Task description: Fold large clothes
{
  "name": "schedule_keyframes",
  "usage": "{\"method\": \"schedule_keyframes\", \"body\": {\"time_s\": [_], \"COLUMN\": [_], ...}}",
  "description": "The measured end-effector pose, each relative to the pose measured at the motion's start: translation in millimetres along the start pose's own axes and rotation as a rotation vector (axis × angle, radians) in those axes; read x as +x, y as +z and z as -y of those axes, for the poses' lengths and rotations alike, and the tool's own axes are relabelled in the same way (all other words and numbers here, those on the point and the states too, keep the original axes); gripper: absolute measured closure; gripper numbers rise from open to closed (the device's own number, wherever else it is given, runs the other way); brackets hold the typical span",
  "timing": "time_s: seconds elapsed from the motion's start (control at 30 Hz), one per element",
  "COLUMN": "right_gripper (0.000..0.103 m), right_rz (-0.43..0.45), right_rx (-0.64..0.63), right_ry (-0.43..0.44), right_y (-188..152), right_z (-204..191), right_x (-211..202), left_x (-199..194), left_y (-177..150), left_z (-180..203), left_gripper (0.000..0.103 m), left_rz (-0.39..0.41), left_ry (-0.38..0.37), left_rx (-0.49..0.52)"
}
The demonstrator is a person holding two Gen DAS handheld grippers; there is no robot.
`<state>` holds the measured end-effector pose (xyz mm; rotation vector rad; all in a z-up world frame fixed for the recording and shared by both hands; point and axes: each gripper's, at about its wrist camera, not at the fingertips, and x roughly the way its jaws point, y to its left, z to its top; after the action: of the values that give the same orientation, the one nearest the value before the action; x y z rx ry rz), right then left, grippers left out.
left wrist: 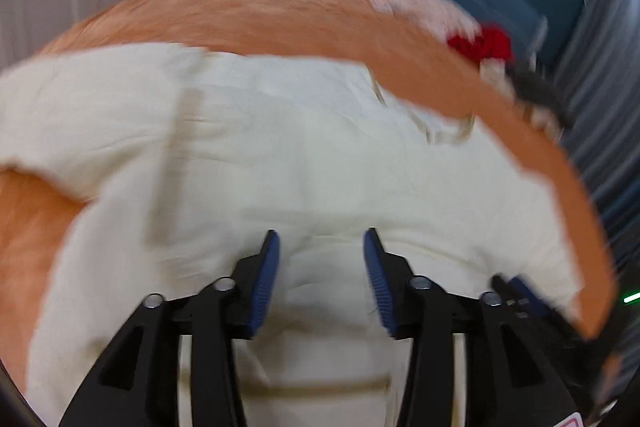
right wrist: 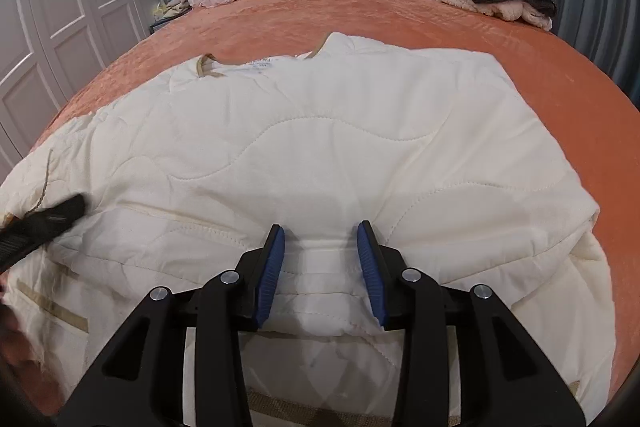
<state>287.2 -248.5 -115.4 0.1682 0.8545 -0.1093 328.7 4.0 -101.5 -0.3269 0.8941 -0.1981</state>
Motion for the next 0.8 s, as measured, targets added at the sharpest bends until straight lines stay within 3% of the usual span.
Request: {"method": "schedule_keyframes", "body": {"time_s": [0.07, 0.13, 0.3, 0.4, 0.53, 0.57, 0.63, 0.67, 0.7, 0.73, 0.8], "right_gripper": [0.054, 0.044, 0.042, 0.037, 0.037, 0.037, 0.037, 0.036, 0.035, 0.034, 0.033], "right_rz": [0.030, 0.073, 0.060, 0.043, 0.003, -0.002, -0.007, -0.008, -0.008, -0.008, -0.008], "right_rx": [0.015, 0.041, 0.026, 0.019, 0.034, 0.036, 0.029, 0.024, 0.014, 0.007, -0.005], "right_ry": [0.005, 0.043, 0.090, 0.083, 0.050, 0.047, 0.040, 0.035, 0.027, 0.023, 0.015], "right_y": [-5, -18, -45, -52, -57, -57, -59, -59, -59, -59, -60], "right_z": [-2, -6, -20, -26, -25, -25, -26, -27, -29, -30, -33], "right_x": [-18, -42, -65, -66, -57, -55, -53, -53, -52, -52, -51], "left_x": [-35, -57, -85, -96, -95, -91, -87, -88, -86, -85, -93], "left_y": [13, 26, 61, 73, 80, 80, 81, 83, 85, 91, 106], "left_z": [-44, -85, -226, -296, -359, -367, -378, -379, -374, -370, -350], "left_gripper": [0.036, 0.034, 0.034, 0.034, 0.036, 0.039, 0.053, 0.065, 0.083, 0.092, 0.099], "left_rz": [0.044, 0.085, 0.107, 0.149, 0.178, 0.173, 0.170, 0.176, 0.174, 0.168, 0.186], "left_ry": [-0.006, 0.039, 0.220, 0.273, 0.276, 0.272, 0.261, 0.264, 0.269, 0.269, 0.267], "left_rx": [-0.090, -0.139, -0.348, -0.506, -0.684, -0.713, -0.753, -0.756, -0.745, -0.721, -0.632]}}
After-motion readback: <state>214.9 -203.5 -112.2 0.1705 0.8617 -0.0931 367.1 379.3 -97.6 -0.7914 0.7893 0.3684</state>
